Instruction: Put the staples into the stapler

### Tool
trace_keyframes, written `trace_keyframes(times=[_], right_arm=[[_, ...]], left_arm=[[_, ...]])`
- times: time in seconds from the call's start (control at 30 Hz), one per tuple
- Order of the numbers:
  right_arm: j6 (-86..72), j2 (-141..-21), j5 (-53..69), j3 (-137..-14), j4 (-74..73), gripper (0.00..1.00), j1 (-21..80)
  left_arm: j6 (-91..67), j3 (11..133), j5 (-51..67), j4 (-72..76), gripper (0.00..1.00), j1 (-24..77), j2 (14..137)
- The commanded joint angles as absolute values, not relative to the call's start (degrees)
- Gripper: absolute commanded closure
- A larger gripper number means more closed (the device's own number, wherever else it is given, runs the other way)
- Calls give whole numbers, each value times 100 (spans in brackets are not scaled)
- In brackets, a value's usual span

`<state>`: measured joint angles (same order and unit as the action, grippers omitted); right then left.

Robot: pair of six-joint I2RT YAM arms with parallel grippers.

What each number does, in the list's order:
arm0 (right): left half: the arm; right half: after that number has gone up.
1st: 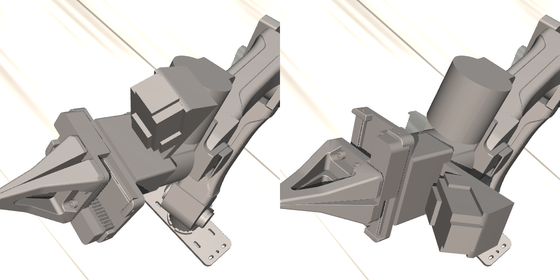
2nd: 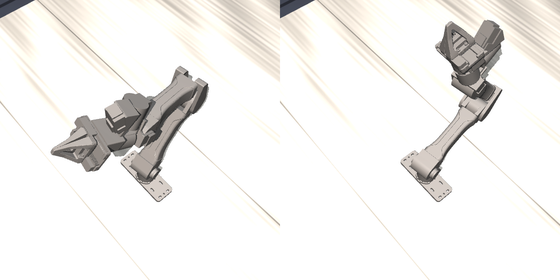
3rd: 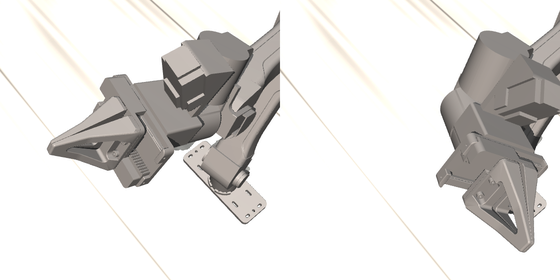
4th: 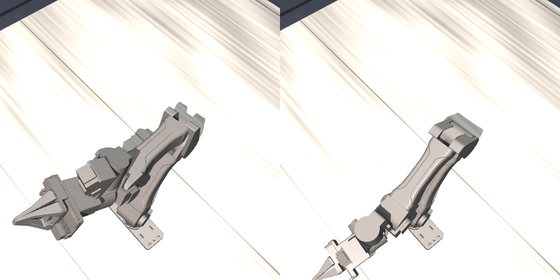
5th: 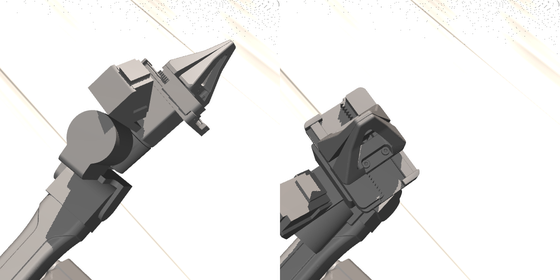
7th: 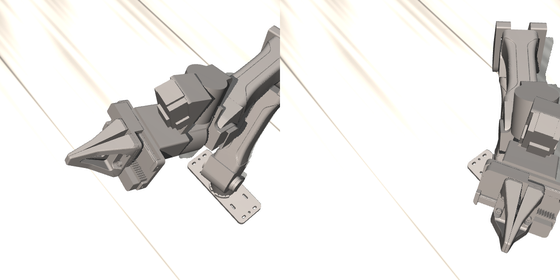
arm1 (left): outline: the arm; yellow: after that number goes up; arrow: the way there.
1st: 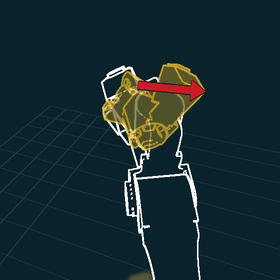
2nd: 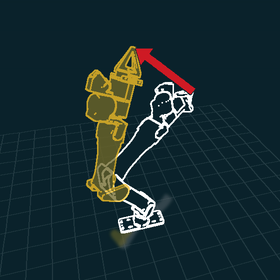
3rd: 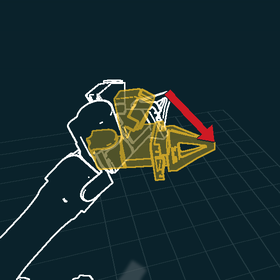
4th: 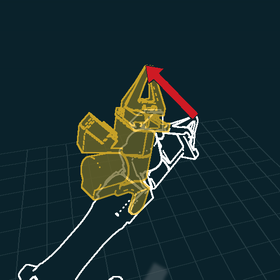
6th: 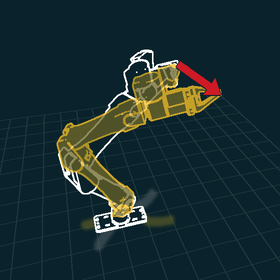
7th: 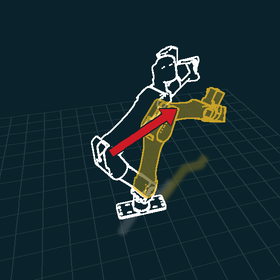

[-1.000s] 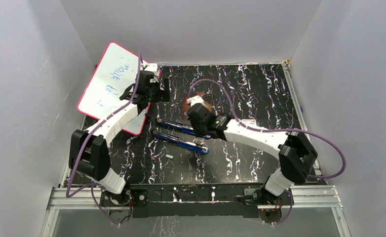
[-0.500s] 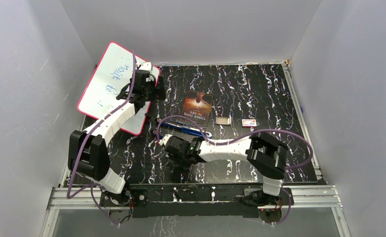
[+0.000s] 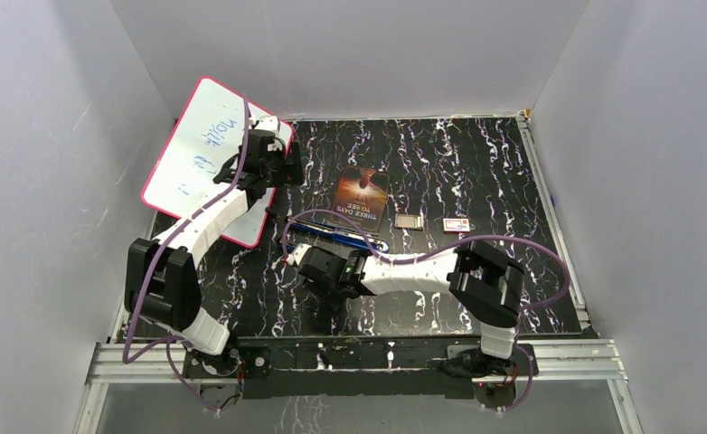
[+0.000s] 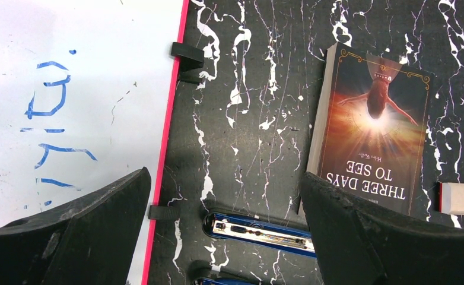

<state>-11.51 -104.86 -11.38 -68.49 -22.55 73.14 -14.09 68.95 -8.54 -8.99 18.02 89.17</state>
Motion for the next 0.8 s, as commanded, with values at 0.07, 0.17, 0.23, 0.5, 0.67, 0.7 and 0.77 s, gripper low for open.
trace_keyframes(times=[0.07,0.17,0.23,0.5,0.67,0.7,0.77], right_arm=[[-1045,-10437,-1133,-7126,-2240,62,7339],[-1049,-10437,-1195,-7141,-2269,63,7334],[-1046,-10470,-1244,-7158,-2301,63,7339],[-1063,-10594,-1162,-7185,-2321,64,7339],[-1063,-10682,-1202,-7248,-2407,67,7334],[-1071,-10687,-1198,-7251,-2416,69,7338],[-1088,-10664,-1202,-7243,-2414,72,7339]], left_arm=[[-1363,6867,-818,-844,3,1793,8600],[-1362,6864,-806,-835,3,1797,8599],[-1362,6873,-808,-839,3,1795,8601],[-1338,6864,-803,-844,3,1793,8593],[-1328,6864,-799,-844,3,1793,8580],[-1327,6864,-800,-844,3,1797,8578],[-1319,6864,-808,-844,3,1794,8571]])
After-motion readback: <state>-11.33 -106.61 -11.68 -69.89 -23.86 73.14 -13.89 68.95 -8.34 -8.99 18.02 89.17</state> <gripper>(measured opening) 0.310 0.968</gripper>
